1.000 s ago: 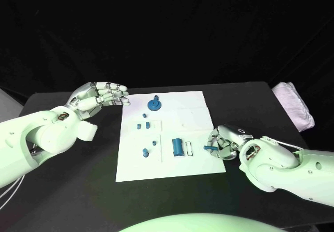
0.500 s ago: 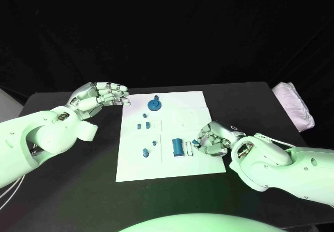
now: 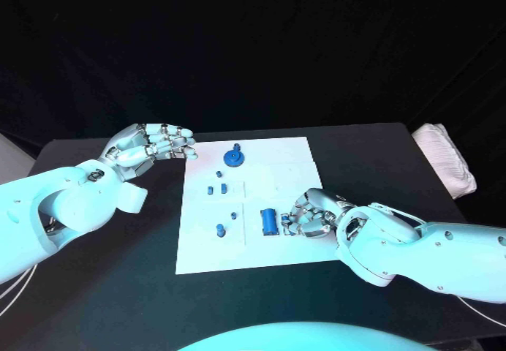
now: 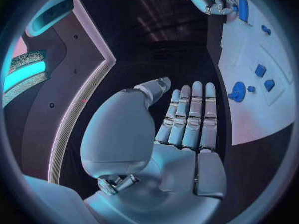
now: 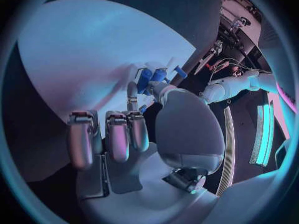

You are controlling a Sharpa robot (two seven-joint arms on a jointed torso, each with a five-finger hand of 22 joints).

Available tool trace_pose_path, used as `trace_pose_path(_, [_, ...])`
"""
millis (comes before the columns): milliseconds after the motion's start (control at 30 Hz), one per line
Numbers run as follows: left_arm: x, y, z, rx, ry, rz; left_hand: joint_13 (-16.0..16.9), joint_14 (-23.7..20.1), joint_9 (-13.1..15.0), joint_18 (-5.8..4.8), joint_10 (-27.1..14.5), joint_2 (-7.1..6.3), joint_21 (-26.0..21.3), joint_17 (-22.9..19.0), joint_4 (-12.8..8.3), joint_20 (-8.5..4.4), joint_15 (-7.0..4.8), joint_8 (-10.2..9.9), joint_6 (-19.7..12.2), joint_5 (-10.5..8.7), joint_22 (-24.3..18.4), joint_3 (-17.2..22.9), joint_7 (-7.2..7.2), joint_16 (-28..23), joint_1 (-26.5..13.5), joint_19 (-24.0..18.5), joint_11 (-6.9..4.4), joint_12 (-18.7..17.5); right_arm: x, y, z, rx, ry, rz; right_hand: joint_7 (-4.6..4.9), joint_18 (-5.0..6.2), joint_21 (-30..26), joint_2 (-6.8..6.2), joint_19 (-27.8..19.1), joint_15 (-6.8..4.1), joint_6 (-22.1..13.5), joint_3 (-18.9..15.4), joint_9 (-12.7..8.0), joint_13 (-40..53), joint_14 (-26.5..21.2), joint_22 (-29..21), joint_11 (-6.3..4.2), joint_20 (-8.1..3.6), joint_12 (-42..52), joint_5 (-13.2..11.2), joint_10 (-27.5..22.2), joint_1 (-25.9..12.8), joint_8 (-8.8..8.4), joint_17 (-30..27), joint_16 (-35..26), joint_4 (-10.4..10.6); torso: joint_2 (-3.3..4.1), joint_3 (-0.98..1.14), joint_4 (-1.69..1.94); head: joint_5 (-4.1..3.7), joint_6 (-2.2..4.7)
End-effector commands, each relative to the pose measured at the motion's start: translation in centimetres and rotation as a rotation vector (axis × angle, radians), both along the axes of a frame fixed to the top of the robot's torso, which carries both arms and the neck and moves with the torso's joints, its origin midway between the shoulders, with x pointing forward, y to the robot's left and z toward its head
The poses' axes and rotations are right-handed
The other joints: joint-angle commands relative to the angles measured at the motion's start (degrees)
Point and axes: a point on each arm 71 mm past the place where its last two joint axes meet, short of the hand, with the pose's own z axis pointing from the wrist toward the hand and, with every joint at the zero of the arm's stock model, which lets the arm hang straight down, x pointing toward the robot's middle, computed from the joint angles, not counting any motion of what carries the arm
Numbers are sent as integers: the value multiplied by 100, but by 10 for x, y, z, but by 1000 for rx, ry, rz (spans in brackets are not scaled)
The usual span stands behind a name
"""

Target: Assemble the parts on the task board

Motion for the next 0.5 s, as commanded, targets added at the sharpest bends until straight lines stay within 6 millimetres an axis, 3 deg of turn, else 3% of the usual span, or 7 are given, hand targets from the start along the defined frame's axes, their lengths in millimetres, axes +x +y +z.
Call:
trace_pose_path(33, [-1,-2,1,-9,-6,-15,5,-36,-4,71,-12,22,-22,6,18,-5,-4,-19,-8,16,-5,-5,-7,19,-14,37,-28,-6,1,1,-5,-10,41,-8,-32,-98,38,-4,524,-50,62,-42,-11,1343,572,1431,-49,-52,27,31,470,-57,6,1341,46,9,5,9,3,1,-5])
trace_pose_path(500, [-1,-2,1,-8,-3,-16,7,-39,-3,70,-2,21,-28,9,20,-6,-5,-16,-3,14,-9,-8,-10,21,-15,42,-30,-1,5,5,-5,-36,-3,-19,-36,-101,56,13,528,-54,76,-71,-5,1358,576,1435,-53,-55,55,34,482,-118,19,1358,53,14,2,6,-1,10,-25])
